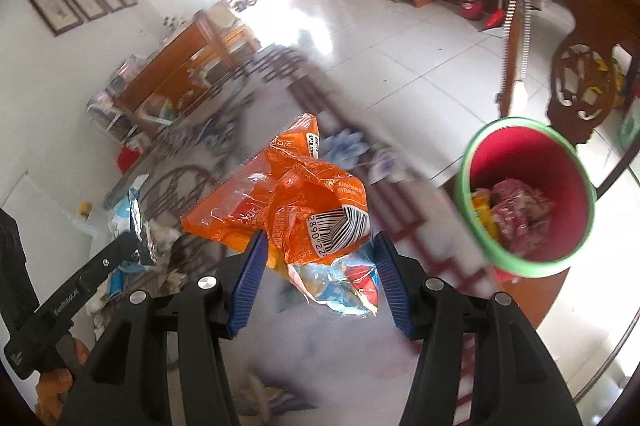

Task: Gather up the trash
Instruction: 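Carry the newspaper and orange snack bag over the red bin with both tools, then open both tools to drop the newspaper and snack bag into the bin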

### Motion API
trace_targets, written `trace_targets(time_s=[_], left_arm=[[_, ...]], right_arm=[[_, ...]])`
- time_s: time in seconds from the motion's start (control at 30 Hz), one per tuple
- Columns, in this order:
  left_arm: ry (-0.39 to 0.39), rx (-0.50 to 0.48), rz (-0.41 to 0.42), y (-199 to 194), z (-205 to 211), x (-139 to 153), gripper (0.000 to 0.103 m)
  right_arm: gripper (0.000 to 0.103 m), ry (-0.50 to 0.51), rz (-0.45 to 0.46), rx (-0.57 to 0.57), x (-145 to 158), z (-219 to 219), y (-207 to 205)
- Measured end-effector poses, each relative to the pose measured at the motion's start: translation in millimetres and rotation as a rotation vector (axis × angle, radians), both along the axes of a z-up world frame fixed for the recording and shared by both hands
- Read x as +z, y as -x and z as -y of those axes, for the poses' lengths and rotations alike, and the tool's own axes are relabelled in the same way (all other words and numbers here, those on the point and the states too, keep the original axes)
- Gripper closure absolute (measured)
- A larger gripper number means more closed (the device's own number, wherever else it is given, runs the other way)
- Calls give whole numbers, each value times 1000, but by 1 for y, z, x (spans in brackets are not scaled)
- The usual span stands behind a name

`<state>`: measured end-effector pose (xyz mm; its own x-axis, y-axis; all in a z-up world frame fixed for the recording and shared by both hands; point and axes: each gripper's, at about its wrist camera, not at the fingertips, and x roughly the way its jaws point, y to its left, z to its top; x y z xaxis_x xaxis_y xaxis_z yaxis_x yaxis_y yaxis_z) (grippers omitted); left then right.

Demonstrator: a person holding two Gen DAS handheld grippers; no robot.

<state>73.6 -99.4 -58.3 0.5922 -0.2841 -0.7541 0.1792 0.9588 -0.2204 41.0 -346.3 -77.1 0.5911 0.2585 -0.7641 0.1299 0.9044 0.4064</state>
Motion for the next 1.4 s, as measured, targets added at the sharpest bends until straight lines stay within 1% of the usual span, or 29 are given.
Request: trace_targets(time_s=[0.13, 0.23, 0.3, 0.37, 0.5, 0.6, 0.63, 0.67, 0.7, 0.73, 0.77, 0.8, 0.83, 0.87, 0.97, 1.0, 1.1, 1.17, 1.2, 1.23, 1.3, 1.33, 1.4], left_arm=[[40, -76, -29, -14, 44, -6, 76], [73, -155, -71, -26, 87, -17, 76], [78, -193, -94, -31, 111, -24, 76], [87, -247, -132, -36, 144, -34, 76], [82, -348, -182, -42, 206, -50, 76], [64, -414, -183, -44, 246, -55, 75], [57, -426, -179, -45, 255, -56, 70], [49, -442, -174, -45, 264, -56, 64], [45, -453, -170, -46, 271, -57, 59], [40, -458, -164, -46, 278, -56, 43], [47, -456, -155, -45, 281, -56, 30], [57, -450, -148, -46, 281, -55, 27], [64, -443, -144, -46, 280, -54, 22], [64, -434, -144, -47, 279, -54, 21], [60, -379, -148, -52, 258, -52, 20], [61, -351, -147, -54, 248, -52, 19], [64, -226, -141, -59, 201, -50, 18], [56, -117, -131, -63, 161, -48, 18], [46, -46, -122, -64, 132, -47, 18], [34, 2, -110, -64, 112, -46, 18], [-19, 131, -77, -65, 61, -42, 17], [-38, 179, -70, -65, 40, -42, 14], [-86, 314, -80, -68, -17, -45, 13]], right_arm=[[50, -9, -8, -80, -3, 47, -1], [50, -7, -28, -150, -10, 85, 1], [50, -20, -44, -202, -16, 112, 3], [50, -30, -63, -251, -22, 140, 6], [50, -43, -84, -325, -30, 191, 10], [49, -59, -91, -362, -32, 217, 12], [49, -68, -92, -368, -32, 223, 12], [47, -80, -91, -372, -33, 231, 11], [43, -91, -92, -369, -35, 238, 10], [41, -99, -93, -365, -36, 241, 7], [41, -107, -94, -359, -37, 245, 4], [36, -107, -97, -360, -39, 248, 1], [33, -104, -95, -370, -39, 252, 0], [30, -102, -90, -383, -41, 254, -2], [29, -124, -83, -404, -46, 260, -4], [29, -134, -89, -402, -49, 259, -4], [29, -151, -104, -390, -56, 255, -8], [29, -162, -115, -373, -60, 247, -8], [29, -165, -122, -361, -62, 241, -9], [29, -165, -128, -349, -62, 235, -10], [29, -160, -140, -319, -64, 222, -13], [29, -158, -144, -306, -64, 216, -14], [29, -152, -150, -275, -65, 201, -17]])
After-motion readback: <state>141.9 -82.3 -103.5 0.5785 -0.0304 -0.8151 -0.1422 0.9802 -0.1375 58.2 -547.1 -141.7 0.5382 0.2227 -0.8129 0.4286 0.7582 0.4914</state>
